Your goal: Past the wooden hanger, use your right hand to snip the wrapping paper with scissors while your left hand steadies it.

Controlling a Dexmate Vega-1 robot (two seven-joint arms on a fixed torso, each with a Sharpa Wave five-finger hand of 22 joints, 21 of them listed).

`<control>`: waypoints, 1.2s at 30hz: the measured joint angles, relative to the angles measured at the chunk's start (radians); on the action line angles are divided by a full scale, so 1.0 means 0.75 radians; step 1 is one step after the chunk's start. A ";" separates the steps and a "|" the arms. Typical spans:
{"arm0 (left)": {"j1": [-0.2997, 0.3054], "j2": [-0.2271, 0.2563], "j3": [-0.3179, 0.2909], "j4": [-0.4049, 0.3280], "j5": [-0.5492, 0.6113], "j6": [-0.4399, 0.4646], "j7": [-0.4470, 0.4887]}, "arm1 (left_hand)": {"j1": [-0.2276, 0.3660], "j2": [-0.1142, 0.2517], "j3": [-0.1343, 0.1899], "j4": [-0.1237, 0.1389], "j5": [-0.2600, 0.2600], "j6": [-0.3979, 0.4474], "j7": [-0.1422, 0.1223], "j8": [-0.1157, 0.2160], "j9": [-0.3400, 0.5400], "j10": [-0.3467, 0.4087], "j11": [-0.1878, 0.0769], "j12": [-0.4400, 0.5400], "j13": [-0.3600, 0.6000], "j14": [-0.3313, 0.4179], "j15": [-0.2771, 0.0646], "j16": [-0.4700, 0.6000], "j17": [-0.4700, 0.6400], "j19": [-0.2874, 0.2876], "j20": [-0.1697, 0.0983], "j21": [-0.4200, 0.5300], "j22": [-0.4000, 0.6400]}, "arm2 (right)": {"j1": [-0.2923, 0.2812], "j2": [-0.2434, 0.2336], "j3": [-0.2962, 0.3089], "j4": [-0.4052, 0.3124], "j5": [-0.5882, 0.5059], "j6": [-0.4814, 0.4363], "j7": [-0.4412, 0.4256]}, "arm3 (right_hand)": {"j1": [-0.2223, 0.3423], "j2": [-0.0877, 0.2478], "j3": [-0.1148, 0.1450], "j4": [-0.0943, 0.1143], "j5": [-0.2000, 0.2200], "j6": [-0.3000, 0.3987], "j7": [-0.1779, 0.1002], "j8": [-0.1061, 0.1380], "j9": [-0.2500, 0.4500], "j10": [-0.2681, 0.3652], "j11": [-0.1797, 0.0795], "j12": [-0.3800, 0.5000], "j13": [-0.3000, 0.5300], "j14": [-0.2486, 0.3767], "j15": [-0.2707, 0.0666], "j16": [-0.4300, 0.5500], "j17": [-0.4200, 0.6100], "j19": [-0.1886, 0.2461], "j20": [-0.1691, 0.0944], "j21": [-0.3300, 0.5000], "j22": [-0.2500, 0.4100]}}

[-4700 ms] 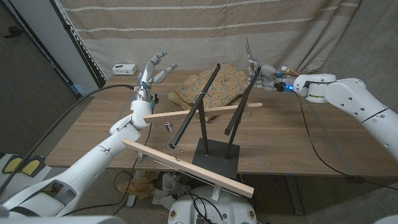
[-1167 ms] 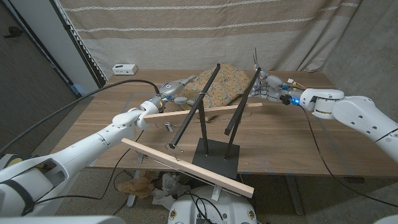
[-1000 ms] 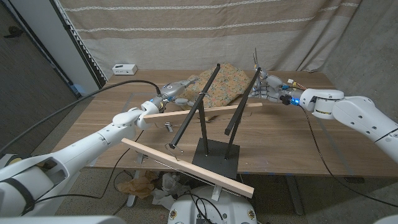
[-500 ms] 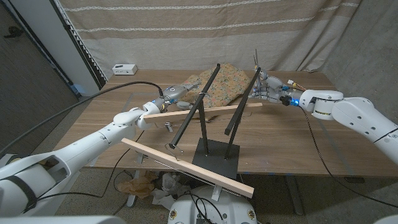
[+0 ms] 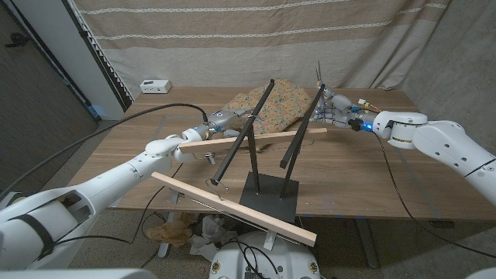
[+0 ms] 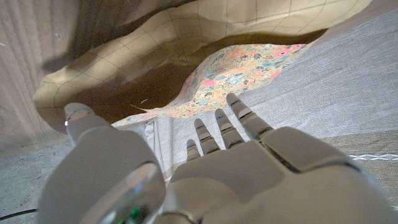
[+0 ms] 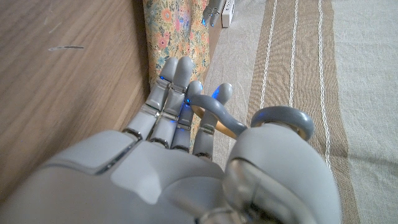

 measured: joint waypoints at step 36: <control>0.044 -0.097 0.044 0.077 -0.074 0.061 0.126 | 0.064 0.149 0.041 0.050 0.149 0.226 -0.003 0.047 0.000 0.086 0.010 0.015 0.000 0.017 -0.007 0.005 -0.001 0.010 0.000 0.010 0.003 | -0.014 -0.002 0.001 -0.003 0.002 0.006 0.012 | -0.007 0.022 -0.005 -0.016 0.000 0.000 0.000 -0.010 -0.006 0.000 0.000 0.015 -0.023 -0.017 0.002 0.027 -0.018 0.000 0.000 -0.005 -0.007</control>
